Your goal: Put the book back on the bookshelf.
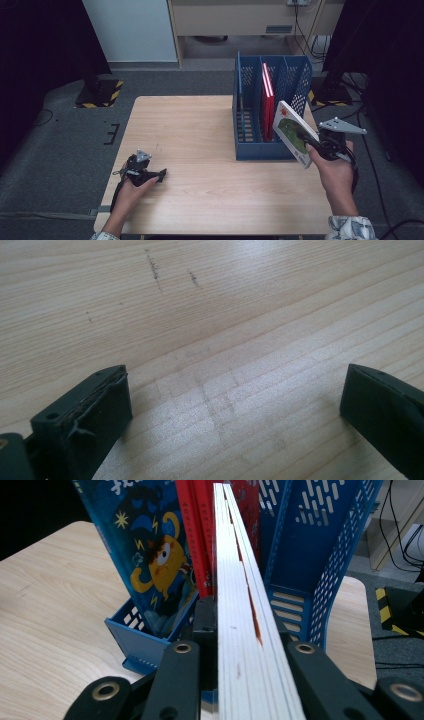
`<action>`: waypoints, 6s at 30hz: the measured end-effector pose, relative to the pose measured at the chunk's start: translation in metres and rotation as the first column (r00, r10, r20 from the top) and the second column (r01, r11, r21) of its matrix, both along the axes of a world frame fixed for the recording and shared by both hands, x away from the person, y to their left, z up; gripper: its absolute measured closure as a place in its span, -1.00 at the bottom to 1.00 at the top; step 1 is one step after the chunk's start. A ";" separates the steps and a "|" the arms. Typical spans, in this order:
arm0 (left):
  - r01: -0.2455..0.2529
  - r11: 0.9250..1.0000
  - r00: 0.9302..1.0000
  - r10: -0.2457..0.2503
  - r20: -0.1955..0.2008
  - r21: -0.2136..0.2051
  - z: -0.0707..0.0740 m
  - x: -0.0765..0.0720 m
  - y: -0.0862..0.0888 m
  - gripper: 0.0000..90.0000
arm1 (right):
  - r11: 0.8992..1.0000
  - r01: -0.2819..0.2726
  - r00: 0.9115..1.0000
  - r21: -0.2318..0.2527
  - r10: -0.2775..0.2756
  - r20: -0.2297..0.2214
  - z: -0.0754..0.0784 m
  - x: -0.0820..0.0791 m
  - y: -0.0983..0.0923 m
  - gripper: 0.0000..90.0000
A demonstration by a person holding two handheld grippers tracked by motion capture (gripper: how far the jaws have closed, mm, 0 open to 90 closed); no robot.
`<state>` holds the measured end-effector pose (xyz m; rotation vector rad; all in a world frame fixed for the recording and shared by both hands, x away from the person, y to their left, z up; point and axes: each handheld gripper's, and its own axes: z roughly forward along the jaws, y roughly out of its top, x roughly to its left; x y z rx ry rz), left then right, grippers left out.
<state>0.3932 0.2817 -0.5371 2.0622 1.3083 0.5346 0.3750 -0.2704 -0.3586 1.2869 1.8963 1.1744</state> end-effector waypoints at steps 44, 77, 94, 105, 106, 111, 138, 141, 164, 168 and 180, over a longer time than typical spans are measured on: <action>0.007 1.000 1.000 -0.007 0.001 -0.001 0.000 0.001 -0.003 -1.00 | 0.984 0.176 0.984 0.024 -0.176 0.023 0.004 0.040 -0.020 0.69; 0.007 1.000 1.000 -0.007 0.001 -0.001 0.000 0.001 -0.003 -1.00 | 0.974 0.227 0.974 0.025 -0.228 0.019 -0.013 0.100 -0.005 0.69; 0.002 1.000 1.000 -0.002 0.001 0.000 0.000 0.002 -0.004 -1.00 | 0.970 0.242 0.970 0.030 -0.243 0.018 -0.019 0.113 -0.002 0.69; 0.002 1.000 1.000 -0.002 0.002 -0.001 0.000 0.002 -0.004 -1.00 | 0.968 0.249 0.968 0.024 -0.249 0.008 -0.023 0.119 0.000 0.69; 0.002 1.000 1.000 -0.002 0.002 -0.001 0.000 0.002 -0.004 -1.00 | 0.968 0.250 0.968 0.021 -0.250 0.008 -0.023 0.119 0.000 0.69; 0.002 1.000 1.000 -0.002 0.002 -0.001 0.000 0.002 -0.005 -1.00 | 0.968 0.251 0.968 0.022 -0.251 0.008 -0.024 0.120 0.002 0.69; 0.006 1.000 1.000 -0.006 0.002 -0.003 0.000 0.003 -0.006 -1.00 | 0.967 0.256 0.966 -0.015 -0.256 -0.045 -0.060 0.131 0.007 0.69; 0.011 1.000 1.000 -0.011 0.001 -0.001 0.000 0.003 -0.006 -1.00 | 0.967 0.253 0.966 -0.017 -0.254 -0.055 -0.065 0.131 0.009 0.69; 0.013 1.000 1.000 -0.013 0.001 -0.001 0.000 0.003 -0.006 -1.00 | 0.968 0.244 0.963 -0.064 -0.250 -0.103 -0.087 0.129 0.016 0.68; 0.013 1.000 1.000 -0.013 0.001 -0.001 0.000 0.003 -0.006 -1.00 | 0.967 0.245 0.960 -0.075 -0.253 -0.120 -0.087 0.126 0.016 0.68; 0.016 1.000 1.000 -0.016 0.000 -0.001 0.000 0.003 -0.006 -1.00 | 0.966 0.242 0.958 -0.093 -0.253 -0.138 -0.092 0.118 0.020 0.65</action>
